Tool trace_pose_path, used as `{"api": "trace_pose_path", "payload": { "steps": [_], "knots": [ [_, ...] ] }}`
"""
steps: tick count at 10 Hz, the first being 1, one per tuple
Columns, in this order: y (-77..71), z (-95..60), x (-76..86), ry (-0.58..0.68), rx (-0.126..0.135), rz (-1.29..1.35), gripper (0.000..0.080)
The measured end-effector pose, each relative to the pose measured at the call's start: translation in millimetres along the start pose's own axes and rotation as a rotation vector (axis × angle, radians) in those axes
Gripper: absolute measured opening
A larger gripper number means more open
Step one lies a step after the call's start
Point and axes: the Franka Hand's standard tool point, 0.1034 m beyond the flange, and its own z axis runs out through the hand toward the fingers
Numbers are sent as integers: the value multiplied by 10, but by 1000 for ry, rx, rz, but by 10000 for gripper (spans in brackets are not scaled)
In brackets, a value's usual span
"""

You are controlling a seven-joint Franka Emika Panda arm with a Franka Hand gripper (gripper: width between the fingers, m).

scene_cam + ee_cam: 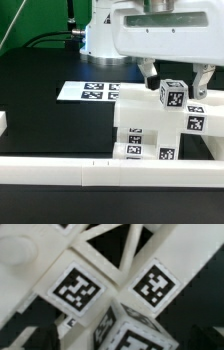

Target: Assemble chair

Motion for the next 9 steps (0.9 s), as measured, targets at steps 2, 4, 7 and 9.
{"api": "trace_pose_path", "payload": {
  "steps": [2, 4, 7, 9],
  "knots": [
    [-34, -24, 22, 19, -29, -232, 649],
    [-23, -18, 29, 16, -30, -339, 649],
    [-16, -16, 35, 13, -34, -579, 649],
    [-7, -7, 26, 20, -75, -783, 649]
  ]
}}
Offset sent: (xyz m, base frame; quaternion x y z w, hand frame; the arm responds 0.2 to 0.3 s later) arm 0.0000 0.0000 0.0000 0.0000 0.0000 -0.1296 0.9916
